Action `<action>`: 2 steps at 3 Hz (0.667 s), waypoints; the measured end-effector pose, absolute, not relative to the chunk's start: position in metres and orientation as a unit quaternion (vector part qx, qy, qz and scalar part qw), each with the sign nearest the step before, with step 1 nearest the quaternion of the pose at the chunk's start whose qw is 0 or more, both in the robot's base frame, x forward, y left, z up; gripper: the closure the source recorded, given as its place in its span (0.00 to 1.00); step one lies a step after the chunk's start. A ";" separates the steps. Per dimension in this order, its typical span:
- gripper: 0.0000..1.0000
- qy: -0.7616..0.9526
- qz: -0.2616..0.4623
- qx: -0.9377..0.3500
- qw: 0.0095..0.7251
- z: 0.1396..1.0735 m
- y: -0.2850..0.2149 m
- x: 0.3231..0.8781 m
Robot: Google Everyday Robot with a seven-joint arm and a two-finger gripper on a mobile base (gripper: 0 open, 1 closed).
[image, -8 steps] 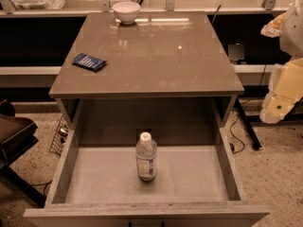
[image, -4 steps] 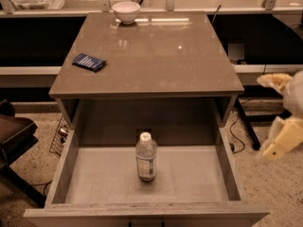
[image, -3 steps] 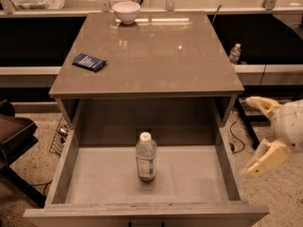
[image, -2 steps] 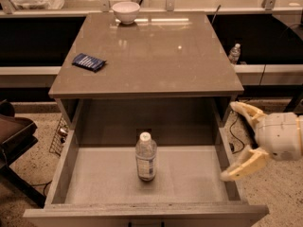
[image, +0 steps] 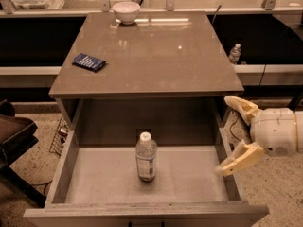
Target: Pick blue plastic bottle from top drawer and place on counter
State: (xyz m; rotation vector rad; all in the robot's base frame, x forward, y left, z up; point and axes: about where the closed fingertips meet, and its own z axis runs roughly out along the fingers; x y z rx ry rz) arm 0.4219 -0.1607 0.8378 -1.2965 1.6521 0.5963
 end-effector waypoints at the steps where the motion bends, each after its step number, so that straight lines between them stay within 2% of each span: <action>1: 0.00 0.681 0.244 -0.515 0.459 0.825 -0.141 0.437; 2: 0.00 0.680 0.267 -0.488 0.478 0.799 -0.096 0.469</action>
Offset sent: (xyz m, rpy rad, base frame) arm 0.0958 0.1180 -0.0730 0.2063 0.0375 -0.0908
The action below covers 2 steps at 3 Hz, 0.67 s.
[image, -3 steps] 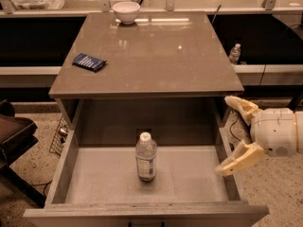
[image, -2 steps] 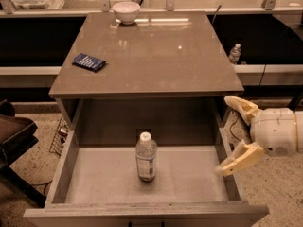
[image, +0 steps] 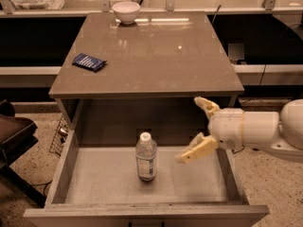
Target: Pick blue plastic bottle from top drawer and place on counter
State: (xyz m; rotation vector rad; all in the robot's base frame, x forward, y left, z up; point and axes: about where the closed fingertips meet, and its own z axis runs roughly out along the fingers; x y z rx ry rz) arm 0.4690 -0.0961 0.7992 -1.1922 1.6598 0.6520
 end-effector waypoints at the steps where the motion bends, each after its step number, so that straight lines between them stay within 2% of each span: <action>1: 0.00 0.666 0.299 -0.458 0.507 0.777 -0.059 0.492; 2: 0.00 0.639 0.329 -0.444 0.535 0.757 -0.027 0.492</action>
Offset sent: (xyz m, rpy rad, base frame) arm 0.0262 0.0937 -0.0566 0.2894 -0.0486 0.0164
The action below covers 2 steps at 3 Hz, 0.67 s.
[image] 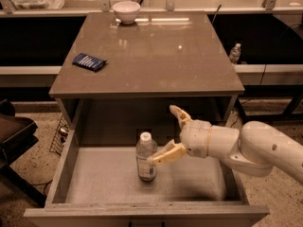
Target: Pick blue plastic bottle from top drawer and place on counter
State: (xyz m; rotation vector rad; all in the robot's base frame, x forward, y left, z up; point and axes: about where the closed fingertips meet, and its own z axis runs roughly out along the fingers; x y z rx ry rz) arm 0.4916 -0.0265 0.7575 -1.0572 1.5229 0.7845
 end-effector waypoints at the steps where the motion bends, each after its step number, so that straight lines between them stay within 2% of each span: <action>1: 0.00 0.630 0.334 -0.442 0.544 0.749 -0.022 0.484; 2: 0.00 0.619 0.338 -0.449 0.549 0.748 -0.011 0.478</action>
Offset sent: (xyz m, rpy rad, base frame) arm -0.0205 0.0247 -0.0120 0.0455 -0.0587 0.0408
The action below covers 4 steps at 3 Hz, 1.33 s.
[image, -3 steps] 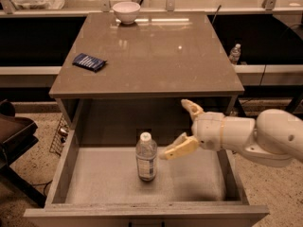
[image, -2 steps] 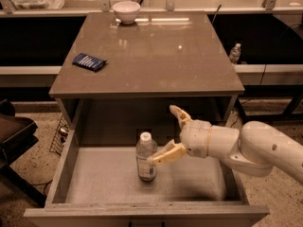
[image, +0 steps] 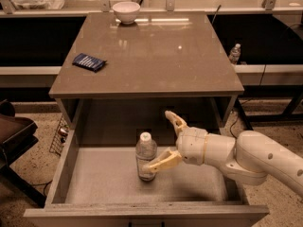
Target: Pick blue plastic bottle from top drawer and place on counter
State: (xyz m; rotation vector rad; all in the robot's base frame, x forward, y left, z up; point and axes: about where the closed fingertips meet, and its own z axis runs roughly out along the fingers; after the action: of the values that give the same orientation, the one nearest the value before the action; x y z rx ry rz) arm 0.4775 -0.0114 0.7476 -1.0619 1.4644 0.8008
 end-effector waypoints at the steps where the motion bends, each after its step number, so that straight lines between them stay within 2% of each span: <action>1: 0.00 0.611 0.346 -0.458 0.546 0.741 0.007 0.472; 2: 0.03 0.609 0.356 -0.460 0.539 0.724 0.029 0.462; 3: 0.25 0.613 0.358 -0.456 0.537 0.710 0.039 0.458; 4: 0.57 0.612 0.359 -0.457 0.536 0.711 0.041 0.458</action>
Offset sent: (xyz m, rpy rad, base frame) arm -0.0209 0.0530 -0.0328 0.0101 0.0146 0.0665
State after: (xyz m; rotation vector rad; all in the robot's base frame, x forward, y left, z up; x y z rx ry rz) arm 0.4576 0.0411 0.7108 -1.0888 1.4565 0.8544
